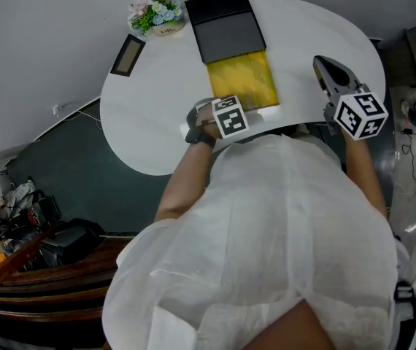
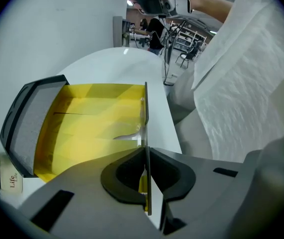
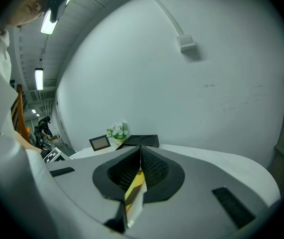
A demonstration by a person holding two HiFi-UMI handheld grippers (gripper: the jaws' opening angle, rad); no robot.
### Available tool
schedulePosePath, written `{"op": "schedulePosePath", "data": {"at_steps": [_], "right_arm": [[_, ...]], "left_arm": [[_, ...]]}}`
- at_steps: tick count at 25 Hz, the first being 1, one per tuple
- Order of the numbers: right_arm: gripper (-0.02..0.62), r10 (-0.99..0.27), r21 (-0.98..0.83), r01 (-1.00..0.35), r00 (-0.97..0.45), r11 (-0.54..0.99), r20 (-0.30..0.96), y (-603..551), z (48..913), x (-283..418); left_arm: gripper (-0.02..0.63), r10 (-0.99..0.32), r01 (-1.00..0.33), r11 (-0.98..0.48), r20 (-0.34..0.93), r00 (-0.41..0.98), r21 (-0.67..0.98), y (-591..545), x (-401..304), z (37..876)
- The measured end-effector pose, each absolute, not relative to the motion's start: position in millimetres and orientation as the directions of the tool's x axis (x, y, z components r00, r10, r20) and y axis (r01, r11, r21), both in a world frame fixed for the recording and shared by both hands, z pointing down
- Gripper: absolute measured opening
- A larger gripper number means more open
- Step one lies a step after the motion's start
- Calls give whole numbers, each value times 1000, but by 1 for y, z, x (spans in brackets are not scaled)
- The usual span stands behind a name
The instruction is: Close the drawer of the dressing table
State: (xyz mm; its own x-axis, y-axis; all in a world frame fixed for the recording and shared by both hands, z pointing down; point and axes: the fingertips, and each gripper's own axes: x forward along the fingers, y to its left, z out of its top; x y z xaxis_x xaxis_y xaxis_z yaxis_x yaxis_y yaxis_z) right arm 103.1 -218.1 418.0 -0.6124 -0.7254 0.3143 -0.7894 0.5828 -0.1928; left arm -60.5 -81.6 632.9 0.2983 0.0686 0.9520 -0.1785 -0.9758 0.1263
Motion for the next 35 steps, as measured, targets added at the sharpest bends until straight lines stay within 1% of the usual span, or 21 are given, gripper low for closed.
{"op": "schedulePosePath", "data": {"at_steps": [8, 15, 25, 32, 35], "right_arm": [[11, -729, -190, -792, -609, 580, 312, -210, 417, 106], [11, -730, -194, -795, -605, 574, 320, -216, 422, 107], [11, -729, -192, -797, -603, 573, 324, -220, 420, 107], [11, -726, -190, -795, -604, 575, 330, -222, 420, 104], [11, -721, -192, -793, -607, 578, 335, -222, 421, 102]], "left_arm": [[31, -14, -233, -970, 950, 311, 62, -104, -65, 619], [31, -25, -232, -972, 956, 291, 45, -131, -72, 624], [32, 25, -190, -978, 958, 285, 83, -131, -73, 630], [32, 20, -187, -979, 957, 290, 77, -127, -73, 629], [32, -4, -200, -978, 956, 295, 57, -129, -74, 626]]}}
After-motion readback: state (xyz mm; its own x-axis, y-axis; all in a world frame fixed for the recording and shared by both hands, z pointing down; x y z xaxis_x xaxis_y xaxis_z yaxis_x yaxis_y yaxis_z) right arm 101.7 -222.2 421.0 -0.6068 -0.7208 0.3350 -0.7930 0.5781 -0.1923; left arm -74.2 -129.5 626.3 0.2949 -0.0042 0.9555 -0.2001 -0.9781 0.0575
